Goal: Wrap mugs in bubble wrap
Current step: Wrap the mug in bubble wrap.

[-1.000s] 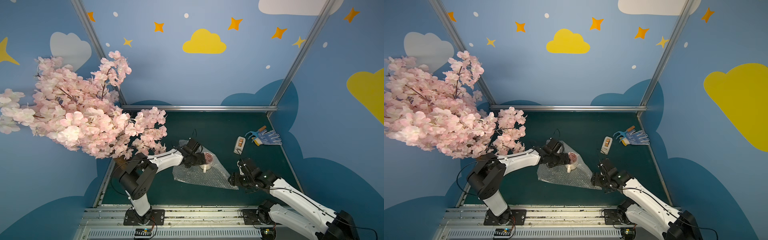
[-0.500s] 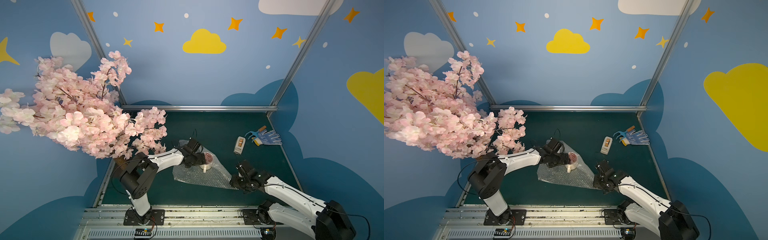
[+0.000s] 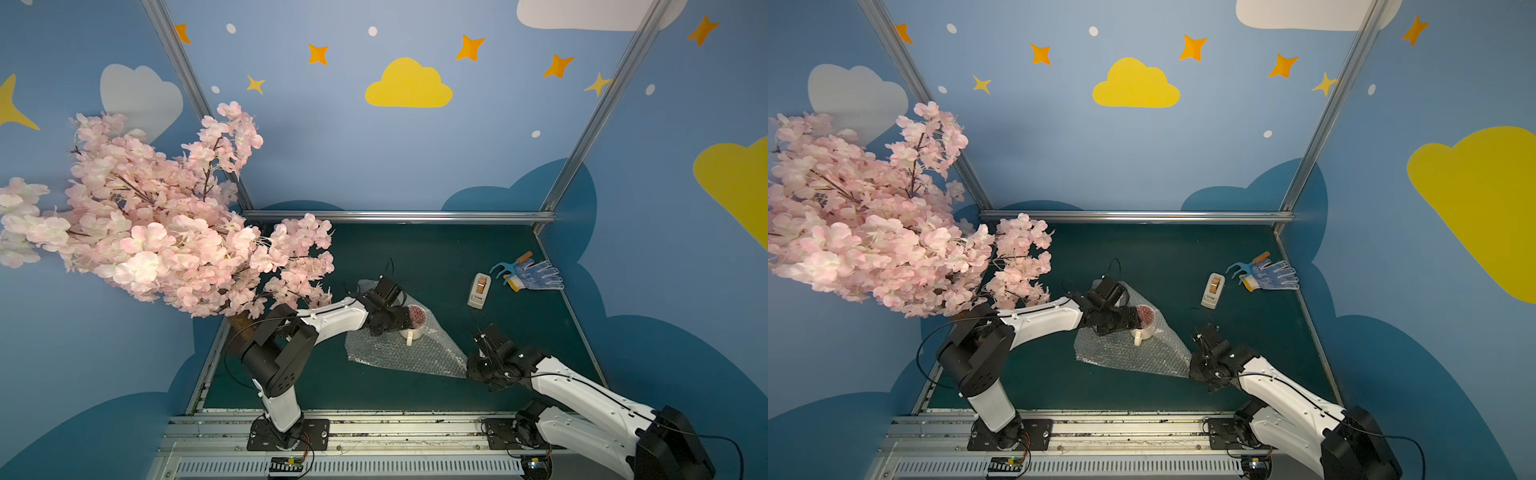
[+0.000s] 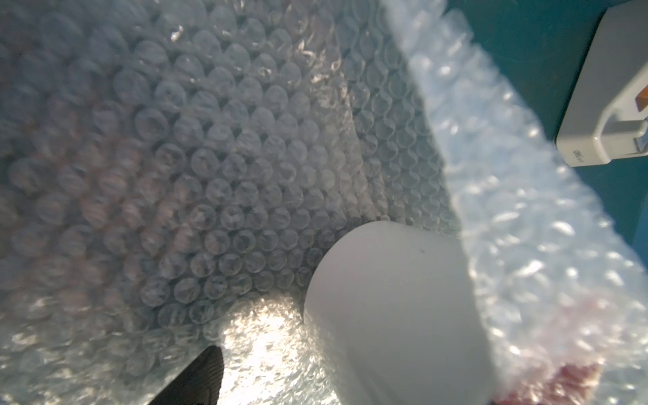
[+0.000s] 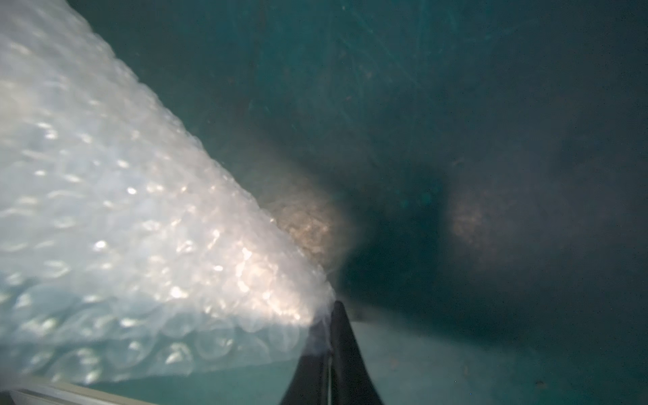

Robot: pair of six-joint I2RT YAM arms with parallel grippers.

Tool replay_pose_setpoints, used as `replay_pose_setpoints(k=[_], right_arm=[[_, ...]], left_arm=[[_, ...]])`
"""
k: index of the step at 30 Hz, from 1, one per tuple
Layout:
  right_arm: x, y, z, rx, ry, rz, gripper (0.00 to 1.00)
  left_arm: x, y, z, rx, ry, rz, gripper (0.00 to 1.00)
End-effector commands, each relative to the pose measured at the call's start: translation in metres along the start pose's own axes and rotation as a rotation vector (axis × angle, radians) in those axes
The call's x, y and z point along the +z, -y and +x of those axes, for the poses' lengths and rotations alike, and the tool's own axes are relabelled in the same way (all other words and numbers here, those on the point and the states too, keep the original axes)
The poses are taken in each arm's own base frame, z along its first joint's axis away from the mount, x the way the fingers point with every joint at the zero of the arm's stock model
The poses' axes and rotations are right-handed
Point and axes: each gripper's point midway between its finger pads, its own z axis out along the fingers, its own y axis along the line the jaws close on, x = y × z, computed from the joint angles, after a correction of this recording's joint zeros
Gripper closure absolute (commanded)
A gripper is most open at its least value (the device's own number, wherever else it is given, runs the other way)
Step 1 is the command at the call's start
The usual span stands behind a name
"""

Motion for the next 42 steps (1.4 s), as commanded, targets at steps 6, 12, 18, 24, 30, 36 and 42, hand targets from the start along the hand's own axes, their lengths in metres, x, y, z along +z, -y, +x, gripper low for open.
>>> replay_pose_setpoints(k=[6, 12, 18, 24, 30, 36, 42], right_arm=[[-0.046, -0.047, -0.020, -0.111, 0.082, -0.182, 1.00], [-0.073, -0.081, -0.031, -0.200, 0.120, -0.309, 1.00], [-0.098, -0.121, -0.050, -0.284, 0.175, -0.440, 1.00], [-0.106, -0.154, -0.073, -0.349, 0.214, -0.501, 1.00], [-0.093, -0.183, -0.096, -0.371, 0.221, -0.541, 1.00], [-0.068, -0.203, -0.115, -0.376, 0.190, -0.548, 1.00], [-0.037, -0.204, -0.121, -0.347, 0.119, -0.520, 1.00]], left_arm=[[0.008, -0.003, 0.005, -0.004, -0.031, -0.025, 0.12], [0.011, -0.004, 0.006, -0.011, -0.038, -0.029, 0.12], [0.011, -0.006, 0.007, -0.008, -0.038, -0.033, 0.12], [0.011, -0.006, 0.008, -0.008, -0.041, -0.034, 0.12], [0.011, -0.008, 0.008, -0.010, -0.040, -0.037, 0.12], [0.011, -0.008, 0.008, -0.011, -0.037, -0.034, 0.12], [0.008, -0.007, 0.009, -0.009, -0.033, -0.029, 0.11]])
